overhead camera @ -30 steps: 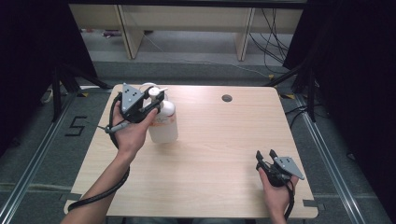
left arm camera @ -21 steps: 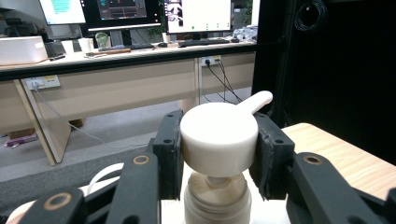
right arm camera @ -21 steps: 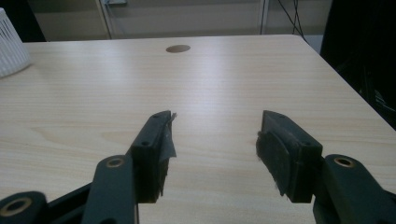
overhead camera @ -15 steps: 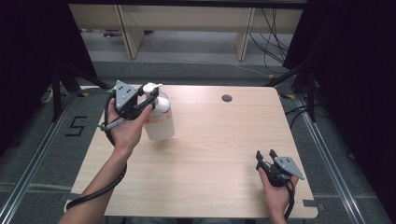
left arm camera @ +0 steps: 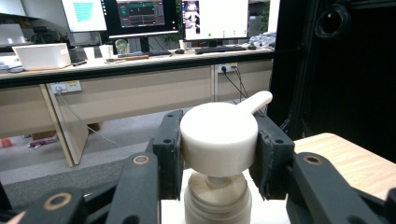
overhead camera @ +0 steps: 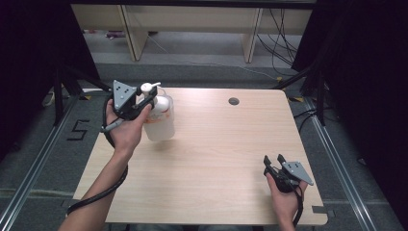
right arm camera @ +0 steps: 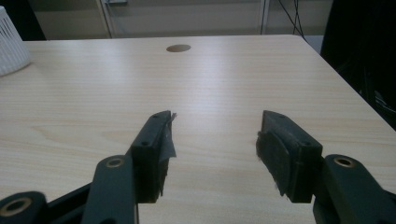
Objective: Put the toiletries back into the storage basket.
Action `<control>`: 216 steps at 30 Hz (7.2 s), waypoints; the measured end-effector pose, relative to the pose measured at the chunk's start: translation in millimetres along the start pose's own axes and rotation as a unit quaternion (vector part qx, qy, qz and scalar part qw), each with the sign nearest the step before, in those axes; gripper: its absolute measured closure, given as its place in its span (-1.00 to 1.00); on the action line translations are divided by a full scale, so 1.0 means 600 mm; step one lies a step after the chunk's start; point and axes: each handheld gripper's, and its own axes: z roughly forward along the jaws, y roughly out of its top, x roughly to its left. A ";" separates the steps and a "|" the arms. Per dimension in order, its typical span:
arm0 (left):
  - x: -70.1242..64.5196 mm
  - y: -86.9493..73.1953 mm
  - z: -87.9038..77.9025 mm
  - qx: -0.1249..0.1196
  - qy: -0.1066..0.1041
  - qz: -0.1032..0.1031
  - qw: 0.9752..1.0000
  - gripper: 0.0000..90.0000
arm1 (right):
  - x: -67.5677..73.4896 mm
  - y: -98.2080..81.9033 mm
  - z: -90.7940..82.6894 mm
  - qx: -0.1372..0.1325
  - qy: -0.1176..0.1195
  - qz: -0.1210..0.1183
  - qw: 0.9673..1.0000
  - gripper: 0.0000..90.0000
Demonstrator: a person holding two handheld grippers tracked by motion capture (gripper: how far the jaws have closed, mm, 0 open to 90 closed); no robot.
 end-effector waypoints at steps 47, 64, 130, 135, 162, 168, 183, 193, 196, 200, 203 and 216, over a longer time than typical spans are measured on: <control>0.042 0.015 0.031 -0.021 0.031 0.005 0.999 0.30 | 0.000 0.000 -0.001 0.004 0.000 -0.006 1.000 0.00; 0.051 0.026 0.045 -0.024 0.034 0.006 0.999 0.30 | 0.003 0.001 -0.001 0.004 -0.008 -0.008 1.000 0.00; 0.074 0.080 0.094 -0.038 0.044 0.008 0.998 0.30 | 0.007 0.001 -0.004 0.017 -0.012 0.000 1.000 0.00; 0.076 0.081 0.096 -0.039 0.045 0.003 0.998 0.30 | 0.002 0.001 -0.003 0.012 -0.012 -0.020 1.000 0.00; 0.086 0.098 0.123 -0.042 0.054 0.010 0.998 0.30 | 0.006 0.001 -0.003 0.017 -0.012 -0.001 1.000 -0.01; 0.091 0.096 0.131 -0.042 0.056 0.008 0.998 0.30 | 0.002 0.001 -0.001 0.010 -0.008 -0.022 1.000 -0.01; 0.096 0.089 0.147 -0.035 0.059 0.007 0.998 0.30 | 0.001 0.001 -0.001 0.011 -0.012 -0.027 0.999 -0.01; 0.093 0.080 0.156 -0.027 0.058 0.002 0.998 0.30 | 0.002 0.002 -0.002 0.013 -0.010 -0.025 1.000 -0.01; 0.093 0.076 0.159 -0.025 0.058 0.001 0.998 0.30 | 0.002 0.002 -0.002 0.014 -0.010 -0.025 1.000 -0.01; 0.093 0.073 0.160 -0.022 0.058 0.001 0.998 0.30 | 0.002 0.001 -0.002 0.013 -0.008 -0.025 1.000 -0.01; 0.093 0.068 0.163 -0.019 0.058 0.000 0.998 0.30 | 0.008 0.000 -0.002 0.015 -0.007 -0.004 1.000 -0.01; 0.094 0.052 0.171 -0.007 0.057 -0.003 0.998 0.30 | 0.006 0.001 -0.002 0.018 -0.008 -0.012 1.000 -0.01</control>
